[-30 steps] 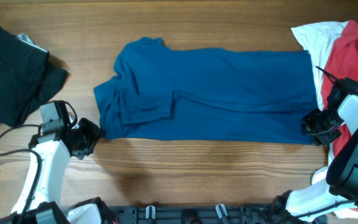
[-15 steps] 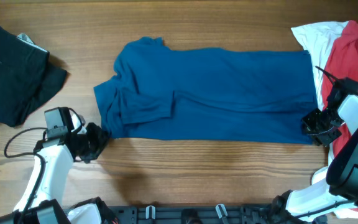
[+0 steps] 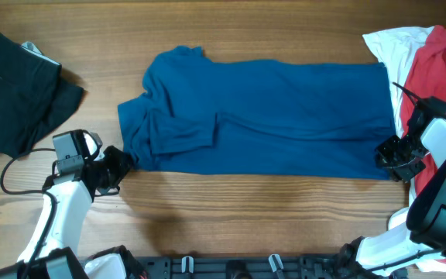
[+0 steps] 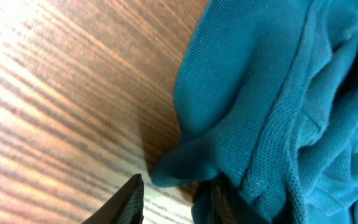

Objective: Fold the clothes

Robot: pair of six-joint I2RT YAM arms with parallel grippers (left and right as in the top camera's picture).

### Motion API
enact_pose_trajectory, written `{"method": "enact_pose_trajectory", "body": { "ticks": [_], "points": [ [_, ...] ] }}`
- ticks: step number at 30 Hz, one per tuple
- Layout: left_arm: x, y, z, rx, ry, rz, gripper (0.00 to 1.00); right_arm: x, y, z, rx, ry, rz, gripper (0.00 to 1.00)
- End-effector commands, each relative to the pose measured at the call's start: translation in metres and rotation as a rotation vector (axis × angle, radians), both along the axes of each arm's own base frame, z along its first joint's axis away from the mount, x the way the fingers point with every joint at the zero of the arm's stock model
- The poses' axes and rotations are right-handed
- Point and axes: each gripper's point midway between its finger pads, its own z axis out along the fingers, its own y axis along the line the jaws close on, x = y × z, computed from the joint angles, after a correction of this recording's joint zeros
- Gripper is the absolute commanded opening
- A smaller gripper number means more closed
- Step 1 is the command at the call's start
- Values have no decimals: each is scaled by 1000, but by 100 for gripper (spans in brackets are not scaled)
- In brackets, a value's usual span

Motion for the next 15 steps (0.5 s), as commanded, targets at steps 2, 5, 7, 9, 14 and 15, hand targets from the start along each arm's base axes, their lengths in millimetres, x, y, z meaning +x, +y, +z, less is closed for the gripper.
{"method": "enact_pose_trajectory", "body": {
  "ticks": [2, 5, 7, 9, 14, 15],
  "points": [
    [-6, -11, -22, 14, 22, -55, 35, -11, -1, -19, 5, 44, -11, 35],
    [7, -18, -29, 41, -26, -112, 34, -11, 0, -19, 12, 41, -11, 35],
    [16, -21, -31, 82, -59, -157, 33, -11, 0, -19, 12, 41, -11, 35],
    [21, -18, -35, 137, -63, -167, 32, -11, 0, -19, 12, 41, -12, 35],
    [21, -15, -35, 157, -59, -159, 5, -11, 0, -19, 12, 41, -12, 35],
    [21, -11, -35, 179, -57, -149, 4, -11, 0, -19, 12, 41, -11, 35]
  ]
}}
